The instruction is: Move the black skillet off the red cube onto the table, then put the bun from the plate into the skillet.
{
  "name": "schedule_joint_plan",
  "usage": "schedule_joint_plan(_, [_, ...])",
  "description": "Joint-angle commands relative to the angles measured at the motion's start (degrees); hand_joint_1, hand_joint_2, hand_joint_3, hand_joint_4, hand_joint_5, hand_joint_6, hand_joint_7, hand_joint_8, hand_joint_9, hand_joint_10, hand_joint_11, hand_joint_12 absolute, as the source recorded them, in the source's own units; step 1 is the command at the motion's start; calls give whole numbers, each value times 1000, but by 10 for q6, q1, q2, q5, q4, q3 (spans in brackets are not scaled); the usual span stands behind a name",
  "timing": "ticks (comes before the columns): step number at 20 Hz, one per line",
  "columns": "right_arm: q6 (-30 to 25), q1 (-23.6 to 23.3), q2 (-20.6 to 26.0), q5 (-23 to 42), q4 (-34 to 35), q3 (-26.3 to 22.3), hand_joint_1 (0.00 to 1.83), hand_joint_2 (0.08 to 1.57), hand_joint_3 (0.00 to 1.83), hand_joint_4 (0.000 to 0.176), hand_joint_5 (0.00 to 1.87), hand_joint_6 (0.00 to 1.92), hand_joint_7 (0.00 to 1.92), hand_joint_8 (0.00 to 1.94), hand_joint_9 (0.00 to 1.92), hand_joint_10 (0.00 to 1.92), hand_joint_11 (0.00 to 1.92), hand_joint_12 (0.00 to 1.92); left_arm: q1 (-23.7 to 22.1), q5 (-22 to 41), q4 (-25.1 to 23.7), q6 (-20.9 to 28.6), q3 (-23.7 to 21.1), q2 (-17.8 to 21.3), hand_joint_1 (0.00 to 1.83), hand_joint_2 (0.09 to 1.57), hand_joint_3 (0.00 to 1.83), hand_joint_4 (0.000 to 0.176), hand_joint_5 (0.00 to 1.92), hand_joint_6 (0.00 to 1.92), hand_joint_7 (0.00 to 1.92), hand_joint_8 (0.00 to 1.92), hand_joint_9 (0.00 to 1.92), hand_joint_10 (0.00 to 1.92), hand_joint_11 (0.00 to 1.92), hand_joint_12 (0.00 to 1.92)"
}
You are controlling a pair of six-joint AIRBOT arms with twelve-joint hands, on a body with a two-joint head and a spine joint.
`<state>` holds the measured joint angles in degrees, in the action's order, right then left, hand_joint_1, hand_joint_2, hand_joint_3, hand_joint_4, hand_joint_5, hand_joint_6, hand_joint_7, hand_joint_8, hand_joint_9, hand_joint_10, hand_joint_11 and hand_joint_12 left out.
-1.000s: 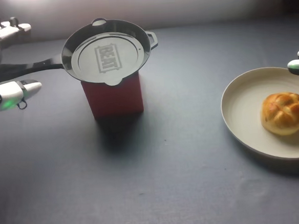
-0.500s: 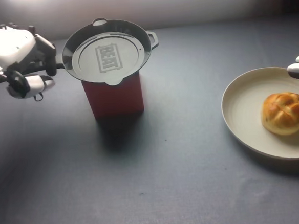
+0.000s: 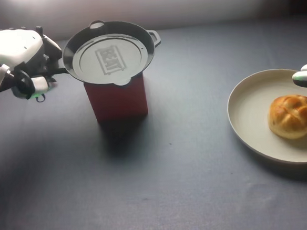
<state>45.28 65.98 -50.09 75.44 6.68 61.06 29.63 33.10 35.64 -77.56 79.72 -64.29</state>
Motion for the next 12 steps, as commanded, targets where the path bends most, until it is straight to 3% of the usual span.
schedule_joint_plan(1, [-3, -4, -1, 67, 10, 2, 631, 1338, 3, 0, 490, 4, 491, 7, 460, 8, 453, 66, -4, 71, -10, 0, -2, 4, 1347, 1291, 0, 165, 1018, 1921, 1240, 1921, 1488, 1921, 1557, 1921])
schedule_joint_plan(3, [-3, -4, -2, 66, 10, 2, 615, 1341, 3, 0, 490, 2, 492, 3, 462, 4, 454, 60, -1, 82, -12, 3, -9, 7, 1325, 1306, 2, 169, 1080, 1921, 1302, 1921, 1510, 1921, 1553, 1921])
schedule_joint_plan(7, [-4, -4, -3, 63, 8, 2, 605, 1335, 0, 0, 500, 3, 499, 3, 471, 4, 475, 57, 17, 125, -47, 76, -19, 15, 1458, 1245, 0, 170, 1142, 1921, 1379, 1921, 1581, 1921, 1580, 1921])
schedule_joint_plan(9, [-5, -4, -4, 61, 7, 2, 586, 1342, 3, 0, 501, 1, 499, 1, 475, 3, 477, 52, 31, 162, -63, 101, -39, 29, 1346, 1271, 1, 165, 1117, 1921, 1300, 1921, 1482, 1921, 1520, 1921])
schedule_joint_plan(12, [-6, -4, -4, 60, 7, 2, 583, 1342, 2, 0, 505, 3, 505, 3, 479, 4, 478, 51, 45, 204, -88, 124, -70, 52, 1369, 1259, 0, 164, 1140, 1921, 1382, 1921, 1560, 1921, 1609, 1921])
